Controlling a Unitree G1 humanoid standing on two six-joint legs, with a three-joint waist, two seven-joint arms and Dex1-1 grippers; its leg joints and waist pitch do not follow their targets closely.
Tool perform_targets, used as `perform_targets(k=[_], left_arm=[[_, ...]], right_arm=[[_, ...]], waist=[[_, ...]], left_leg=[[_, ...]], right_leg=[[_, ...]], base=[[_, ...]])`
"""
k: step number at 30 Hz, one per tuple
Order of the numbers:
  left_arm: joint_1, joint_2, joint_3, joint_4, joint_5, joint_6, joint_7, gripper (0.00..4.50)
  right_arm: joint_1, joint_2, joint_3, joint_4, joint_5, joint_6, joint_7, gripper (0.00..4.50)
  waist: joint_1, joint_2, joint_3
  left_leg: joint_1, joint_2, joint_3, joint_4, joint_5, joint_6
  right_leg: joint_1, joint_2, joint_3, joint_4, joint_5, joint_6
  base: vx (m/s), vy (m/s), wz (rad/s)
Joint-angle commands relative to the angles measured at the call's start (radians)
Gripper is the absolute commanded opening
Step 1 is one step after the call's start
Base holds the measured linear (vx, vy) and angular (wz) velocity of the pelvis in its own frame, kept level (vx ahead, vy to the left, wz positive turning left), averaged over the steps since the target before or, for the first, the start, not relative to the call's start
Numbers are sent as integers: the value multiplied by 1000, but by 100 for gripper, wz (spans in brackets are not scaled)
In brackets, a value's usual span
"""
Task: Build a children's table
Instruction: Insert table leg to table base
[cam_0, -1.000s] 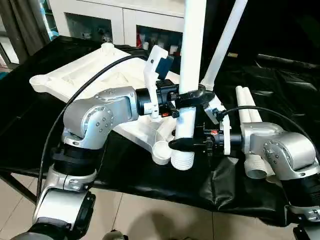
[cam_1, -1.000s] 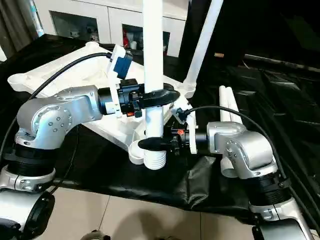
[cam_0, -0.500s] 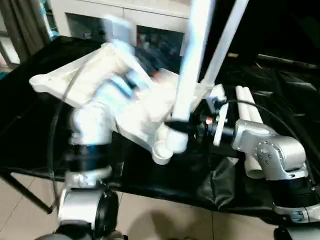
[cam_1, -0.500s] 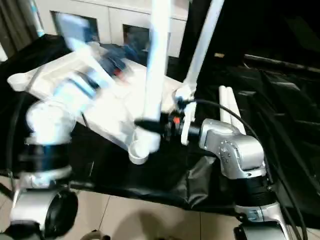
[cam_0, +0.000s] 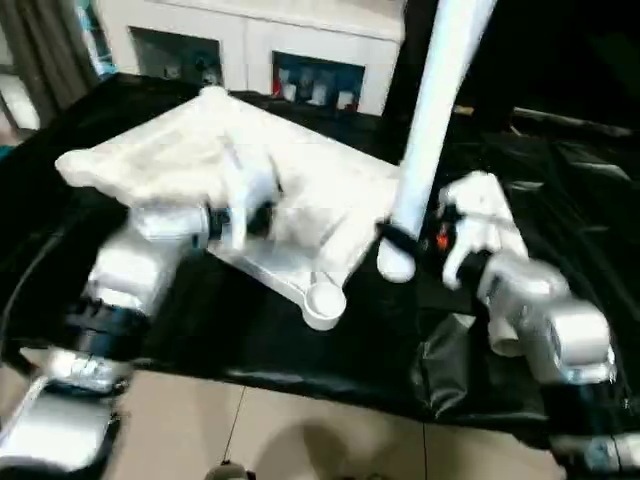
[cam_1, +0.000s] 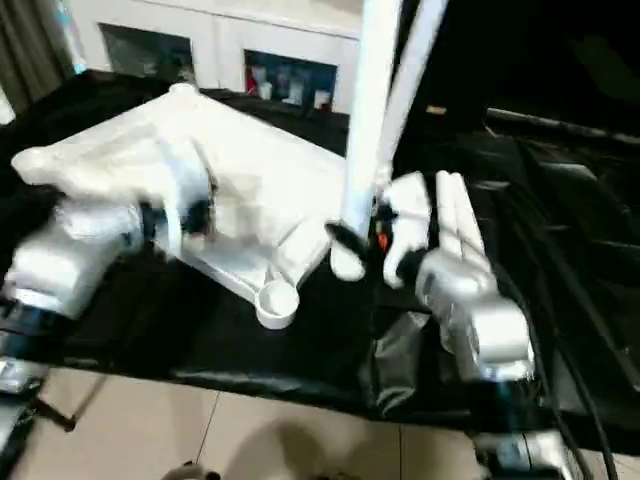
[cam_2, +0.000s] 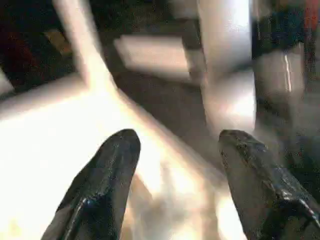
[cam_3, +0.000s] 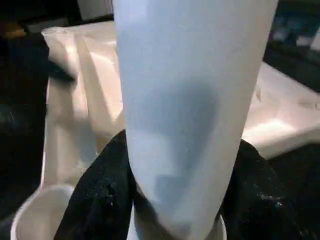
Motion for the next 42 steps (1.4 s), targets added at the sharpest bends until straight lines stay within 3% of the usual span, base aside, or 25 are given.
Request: perform_targets(k=[1,4,6,10,16,17,25,29,31,39,41,42], left_arm=[[-26,26,-72,64,103,-72,-41,297],[-50,45,-123,142,171,-134,-49,297],[-84,49,-153,232,232,-202,-39,297],[-112,30,-166,300,260,-246,-12,297],[-166,-15,-192,460,332,-346,39,297],[-180,-33,-186,498,328,-352,47,268],[-208,-49,-202,565,343,-417,-81,223],[-232,-51,-231,601,381,-440,-146,187],[-245,-49,-248,611,401,-434,-174,183],[-243,-49,-264,558,375,-282,-408,105],[-235,-56,-258,550,366,-270,-424,103],[-230,-63,-252,549,366,-262,-416,100]], right_arm=[[-3,-2,-7,-32,1,-23,-7,190],[3,2,-5,-35,-3,-30,-12,190],[9,5,-4,-36,-8,-38,-12,190],[12,4,-3,-36,-7,-41,-12,190],[17,5,0,-46,-8,-40,-13,190],[20,3,2,-47,-10,-42,-12,190],[30,-6,10,-52,-14,-46,0,190],[30,-14,18,-43,-22,-54,10,190],[29,-15,19,-40,-24,-56,12,190],[41,-23,34,-40,-36,-66,20,190],[46,-23,38,-36,-38,-69,17,190],[48,-22,40,-35,-40,-69,13,190]], waist=[[-2,22,-83],[-6,23,-82],[-5,27,-83],[-3,30,-79],[5,28,-83],[6,30,-83],[7,26,-83],[6,27,-84],[6,32,-84],[8,32,-82],[10,38,-82],[9,35,-81]], left_leg=[[21,56,-31,-76,-161,-50],[22,59,-31,-76,-173,-51],[24,60,-32,-76,-187,-51],[26,61,-33,-77,-215,-56],[25,62,-33,-76,-203,-51],[25,60,-32,-75,-204,-49],[21,61,-34,-75,-207,-40],[23,62,-33,-75,-192,-35],[23,63,-34,-76,-187,-35],[25,63,-31,-76,-191,-33],[26,65,-32,-76,-204,-35],[26,64,-31,-77,-212,-35]], right_leg=[[53,-81,68,-69,-203,-117],[53,-87,68,-65,-194,-153],[52,-87,68,-66,-202,-158],[50,-90,67,-72,-241,-164],[53,-90,67,-70,-205,-167],[52,-89,66,-71,-200,-172],[58,-95,66,-74,-224,-178],[55,-93,66,-70,-184,-192],[56,-93,66,-66,-160,-201],[58,-98,68,-69,-172,-222],[58,-98,68,-68,-172,-229],[58,-97,67,-71,-181,-228]], base=[[0,0,0],[0,0,0],[0,0,0],[0,0,0],[0,0,0],[0,0,0],[0,0,0],[0,0,0],[0,0,0],[0,0,0],[0,0,0],[0,0,0]])
